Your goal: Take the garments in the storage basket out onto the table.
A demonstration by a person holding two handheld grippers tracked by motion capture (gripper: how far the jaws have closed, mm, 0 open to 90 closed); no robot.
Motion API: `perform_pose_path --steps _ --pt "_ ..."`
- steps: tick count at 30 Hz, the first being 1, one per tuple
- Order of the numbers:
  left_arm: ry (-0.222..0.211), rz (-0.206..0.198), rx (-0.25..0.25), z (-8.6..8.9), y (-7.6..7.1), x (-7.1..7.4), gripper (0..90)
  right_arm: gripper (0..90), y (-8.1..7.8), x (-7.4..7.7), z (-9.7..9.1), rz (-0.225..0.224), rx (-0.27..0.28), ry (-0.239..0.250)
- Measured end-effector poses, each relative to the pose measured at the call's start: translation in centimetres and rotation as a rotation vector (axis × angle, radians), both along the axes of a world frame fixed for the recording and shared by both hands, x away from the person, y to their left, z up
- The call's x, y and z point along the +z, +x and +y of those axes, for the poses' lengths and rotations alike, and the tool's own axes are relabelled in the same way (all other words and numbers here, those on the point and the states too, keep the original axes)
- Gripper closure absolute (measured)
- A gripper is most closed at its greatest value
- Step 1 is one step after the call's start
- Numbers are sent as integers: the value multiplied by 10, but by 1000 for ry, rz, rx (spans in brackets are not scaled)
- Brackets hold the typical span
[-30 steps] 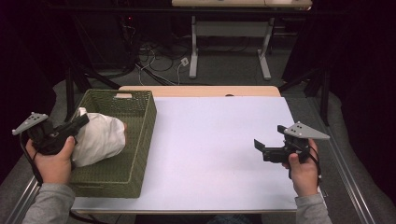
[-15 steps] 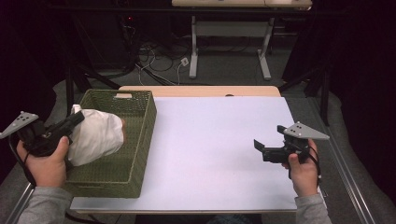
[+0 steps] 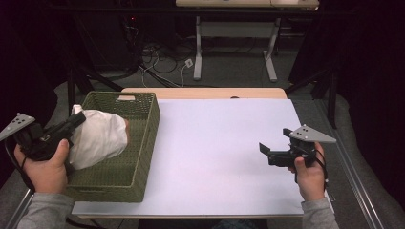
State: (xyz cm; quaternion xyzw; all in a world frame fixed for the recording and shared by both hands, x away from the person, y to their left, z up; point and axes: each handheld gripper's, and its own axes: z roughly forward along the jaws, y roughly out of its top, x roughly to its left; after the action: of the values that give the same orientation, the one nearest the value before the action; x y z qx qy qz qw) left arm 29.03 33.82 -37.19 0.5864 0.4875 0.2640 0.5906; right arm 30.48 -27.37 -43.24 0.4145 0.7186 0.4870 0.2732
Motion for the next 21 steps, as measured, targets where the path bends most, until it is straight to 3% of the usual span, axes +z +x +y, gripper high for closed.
perform_pose_path --steps 21 --pt "-23 -32 -56 -23 4 6 877 10 -1 0 1 6 2 5"
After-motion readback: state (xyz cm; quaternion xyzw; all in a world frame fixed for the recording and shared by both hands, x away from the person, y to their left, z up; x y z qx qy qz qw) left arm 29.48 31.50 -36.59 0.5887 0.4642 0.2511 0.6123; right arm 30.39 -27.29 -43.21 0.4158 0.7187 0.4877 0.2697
